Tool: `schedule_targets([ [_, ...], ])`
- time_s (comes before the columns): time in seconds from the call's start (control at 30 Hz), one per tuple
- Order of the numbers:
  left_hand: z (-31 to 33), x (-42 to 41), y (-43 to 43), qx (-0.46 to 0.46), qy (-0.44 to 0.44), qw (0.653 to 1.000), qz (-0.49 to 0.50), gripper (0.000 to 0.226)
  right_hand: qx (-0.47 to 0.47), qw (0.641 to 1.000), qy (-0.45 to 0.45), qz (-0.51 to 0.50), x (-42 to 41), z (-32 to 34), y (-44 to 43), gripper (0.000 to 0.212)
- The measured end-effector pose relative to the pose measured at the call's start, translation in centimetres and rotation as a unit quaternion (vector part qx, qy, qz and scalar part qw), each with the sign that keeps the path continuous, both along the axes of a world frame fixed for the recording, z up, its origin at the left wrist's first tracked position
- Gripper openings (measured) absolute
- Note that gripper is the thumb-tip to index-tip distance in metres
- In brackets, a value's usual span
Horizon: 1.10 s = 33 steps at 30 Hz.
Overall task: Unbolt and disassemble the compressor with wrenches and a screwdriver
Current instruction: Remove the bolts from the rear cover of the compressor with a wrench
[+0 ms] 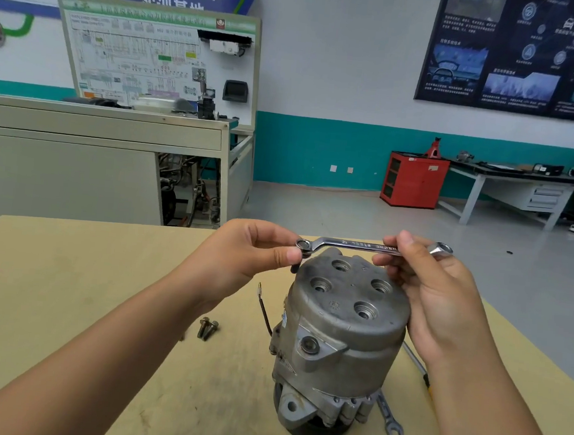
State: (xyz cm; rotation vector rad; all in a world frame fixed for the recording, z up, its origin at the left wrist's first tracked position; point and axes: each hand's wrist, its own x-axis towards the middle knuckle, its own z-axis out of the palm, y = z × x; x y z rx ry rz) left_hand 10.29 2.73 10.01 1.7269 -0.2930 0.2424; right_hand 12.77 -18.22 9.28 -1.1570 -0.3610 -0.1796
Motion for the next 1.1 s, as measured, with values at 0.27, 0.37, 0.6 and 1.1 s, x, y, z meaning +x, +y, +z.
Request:
schedule_targets([
  [0.27, -1.9, -1.2, 4.2, 0.008, 0.014, 0.991, 0.129, 0.015, 0.087, 0.993, 0.076, -0.022, 0.0, -0.2, -0.5, 0.021],
  [0.37, -5.4, -1.1, 7.7, 0.025, 0.120, 0.963, 0.240, 0.009, 0.103, 0.992, 0.073, -0.023, -0.4, -0.7, -0.1, 0.019],
  [0.6, -13.3, 0.8, 9.6, 0.137, 0.209, 0.880, 0.404, 0.024, 0.101, 0.992, 0.069, -0.032, -0.7, -1.2, 0.8, 0.019],
  [1.1, -16.1, 2.4, 9.4, 0.296, 0.243, 0.797, 0.467, 0.022, -0.048, 0.990, -0.020, -0.134, -0.6, -2.4, 1.6, 0.028],
])
